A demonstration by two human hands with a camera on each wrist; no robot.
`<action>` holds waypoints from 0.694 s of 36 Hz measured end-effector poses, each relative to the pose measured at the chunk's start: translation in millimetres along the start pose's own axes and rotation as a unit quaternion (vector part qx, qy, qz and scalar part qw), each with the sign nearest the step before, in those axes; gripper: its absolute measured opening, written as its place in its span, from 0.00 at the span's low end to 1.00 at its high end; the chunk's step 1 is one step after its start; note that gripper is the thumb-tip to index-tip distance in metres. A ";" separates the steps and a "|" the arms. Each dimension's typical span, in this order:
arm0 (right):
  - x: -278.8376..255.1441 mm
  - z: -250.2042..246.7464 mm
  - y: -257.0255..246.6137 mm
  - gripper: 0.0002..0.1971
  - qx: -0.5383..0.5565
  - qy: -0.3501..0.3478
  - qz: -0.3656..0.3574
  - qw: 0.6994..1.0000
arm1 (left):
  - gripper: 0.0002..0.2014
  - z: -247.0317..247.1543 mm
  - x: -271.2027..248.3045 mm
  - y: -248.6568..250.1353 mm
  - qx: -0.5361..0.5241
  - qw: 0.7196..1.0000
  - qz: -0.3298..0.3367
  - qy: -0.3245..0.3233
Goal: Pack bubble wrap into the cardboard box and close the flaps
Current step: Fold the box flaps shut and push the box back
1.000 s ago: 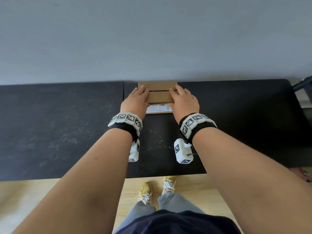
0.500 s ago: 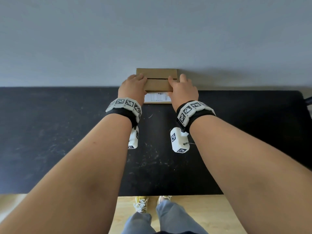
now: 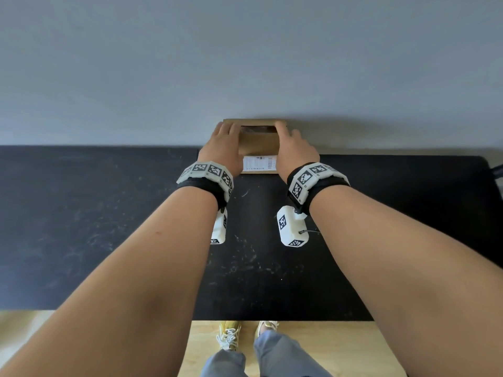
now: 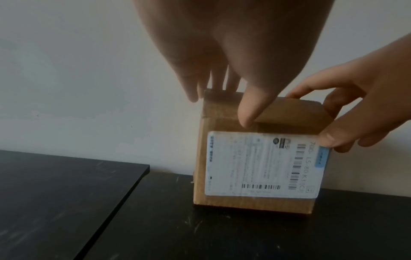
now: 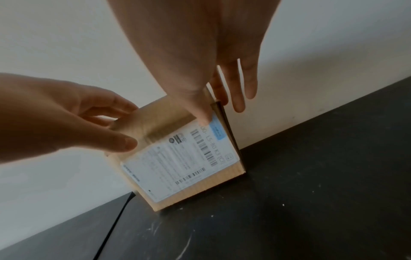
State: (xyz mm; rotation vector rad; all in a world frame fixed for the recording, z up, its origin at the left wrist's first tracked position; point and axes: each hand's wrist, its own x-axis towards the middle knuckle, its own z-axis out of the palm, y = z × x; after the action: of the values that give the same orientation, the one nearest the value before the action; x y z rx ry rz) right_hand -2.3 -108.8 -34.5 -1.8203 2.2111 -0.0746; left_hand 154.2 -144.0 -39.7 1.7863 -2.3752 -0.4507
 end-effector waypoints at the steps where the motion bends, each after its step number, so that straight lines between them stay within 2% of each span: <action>1: -1.1 -2.2 -1.1 0.36 0.002 -0.011 0.007 1.000 | 0.31 -2.4 -0.6 0.3 -0.001 1.000 0.004 -0.005; 4: -5.9 -7.0 -4.2 0.43 0.018 -0.038 0.033 0.999 | 0.32 -11.0 -3.7 1.4 0.018 1.000 0.010 -0.015; 11: -19.3 -21.4 -10.8 0.43 0.041 -0.050 0.057 0.996 | 0.34 -28.3 -17.3 4.3 0.052 0.998 0.022 -0.020; 14: -28.1 -27.1 -13.8 0.39 0.040 -0.046 0.056 0.997 | 0.32 -37.4 -28.0 5.4 0.057 0.998 0.021 -0.029; 19: -47.1 -34.0 -18.9 0.26 0.022 -0.056 0.048 0.997 | 0.30 -48.2 -49.6 2.7 0.090 0.994 0.014 -0.066; 23: -68.6 -36.1 -27.0 0.25 -0.011 -0.080 0.035 0.996 | 0.25 -57.5 -69.1 -0.4 0.115 0.987 -0.017 -0.114; 25: -81.4 -38.8 -32.5 0.24 -0.026 -0.080 0.035 0.996 | 0.24 -63.8 -78.6 -0.7 0.127 0.984 -0.010 -0.122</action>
State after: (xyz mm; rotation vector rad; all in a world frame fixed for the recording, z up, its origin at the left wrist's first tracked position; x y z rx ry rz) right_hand 33.1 -41.8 24.2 -1.7097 2.1810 0.1397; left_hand 195.5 -79.0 26.0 1.9614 -2.6906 -0.4053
